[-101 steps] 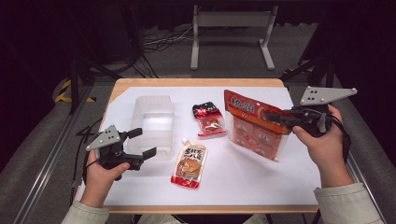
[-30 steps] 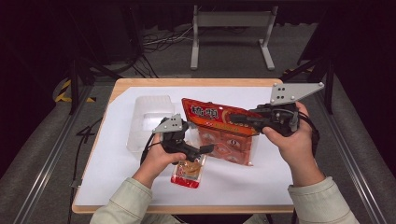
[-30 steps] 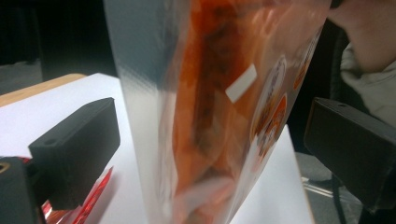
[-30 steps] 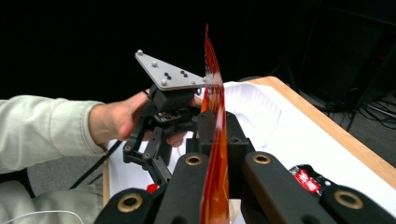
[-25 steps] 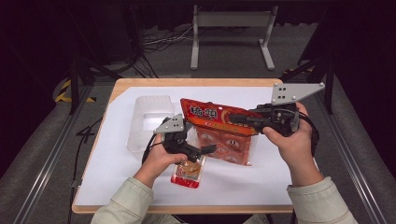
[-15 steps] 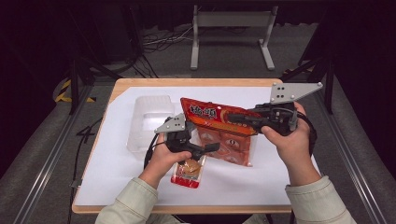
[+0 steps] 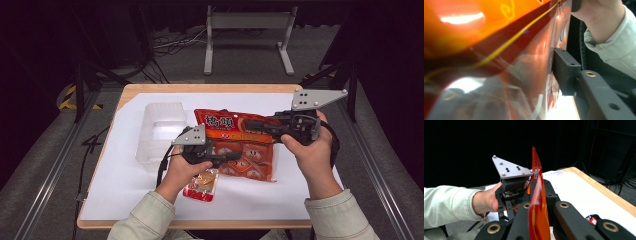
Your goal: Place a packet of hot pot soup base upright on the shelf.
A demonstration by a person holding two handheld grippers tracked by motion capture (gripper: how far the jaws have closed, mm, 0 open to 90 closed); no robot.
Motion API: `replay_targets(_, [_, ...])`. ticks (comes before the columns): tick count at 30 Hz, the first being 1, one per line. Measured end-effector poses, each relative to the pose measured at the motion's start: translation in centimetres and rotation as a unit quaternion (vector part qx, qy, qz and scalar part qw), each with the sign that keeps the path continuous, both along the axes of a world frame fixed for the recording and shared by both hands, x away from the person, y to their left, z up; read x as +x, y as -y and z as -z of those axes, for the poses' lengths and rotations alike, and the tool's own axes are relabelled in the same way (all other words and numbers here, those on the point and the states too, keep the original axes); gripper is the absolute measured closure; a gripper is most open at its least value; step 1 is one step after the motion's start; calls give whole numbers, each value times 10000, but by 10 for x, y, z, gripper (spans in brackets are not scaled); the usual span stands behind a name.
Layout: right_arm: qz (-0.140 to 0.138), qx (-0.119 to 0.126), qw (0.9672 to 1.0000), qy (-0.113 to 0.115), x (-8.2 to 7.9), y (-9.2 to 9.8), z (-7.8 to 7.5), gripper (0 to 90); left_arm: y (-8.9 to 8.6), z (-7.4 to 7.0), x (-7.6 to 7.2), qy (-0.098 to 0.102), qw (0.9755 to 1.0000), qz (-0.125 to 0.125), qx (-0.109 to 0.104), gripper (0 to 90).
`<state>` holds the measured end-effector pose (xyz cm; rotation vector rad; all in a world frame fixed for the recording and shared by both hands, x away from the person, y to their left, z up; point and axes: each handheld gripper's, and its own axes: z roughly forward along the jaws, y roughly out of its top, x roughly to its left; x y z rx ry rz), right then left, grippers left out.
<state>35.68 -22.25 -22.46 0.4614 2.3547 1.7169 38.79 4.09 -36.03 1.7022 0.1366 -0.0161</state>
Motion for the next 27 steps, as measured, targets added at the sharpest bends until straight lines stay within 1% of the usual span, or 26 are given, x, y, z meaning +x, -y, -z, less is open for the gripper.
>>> replay_targets(3, [17,36,10000,13,-1,2,1,900,-1,-3,-1,50,9999,23,124,640])
replay_targets(5, [21,28,10000,25,-1,2,3,900,-1,-5,-2,113,9998,-8,192,666])
replay_targets(7, [44,4,10000,32,-1,2,4,900,-1,-6,-3,103,9995,-88,274,681])
replay_targets(8, [68,-13,9999,73,-1,2,5,900,-2,-7,-3,118,9994,-95,317,689])
replay_targets(10, [117,-53,9999,96,-1,3,6,900,-2,-8,-4,124,9992,-100,369,701])
replay_targets(14, [166,-107,9997,150,-1,3,8,900,-4,-11,-3,52,9988,-46,490,705])
replay_targets(17, [212,-136,9995,203,-2,4,8,882,-6,-14,-4,106,9984,-101,554,706])
replay_targets(18, [234,-137,9994,233,-2,4,8,874,-6,-16,-3,127,9980,-122,602,707])
replay_targets(21, [330,-148,9990,274,-3,6,8,844,-4,-18,-2,167,9975,-161,663,707])
replay_targets(22, [362,-139,9989,278,-3,7,8,832,-4,-19,-2,153,9974,-148,687,707])
replay_targets(23, [395,-99,9988,276,-3,10,9,809,-4,-20,-1,181,9973,-135,702,708])
replay_targets(25, [466,-19,9985,271,-3,15,8,764,-5,-21,-1,108,9974,-136,696,708])
replay_targets(26, [486,-14,9985,270,-3,17,8,732,-6,-21,0,114,9974,-144,696,708])
replay_targets(27, [456,-14,9988,189,-3,19,8,681,-7,-22,0,94,9975,-154,686,708])
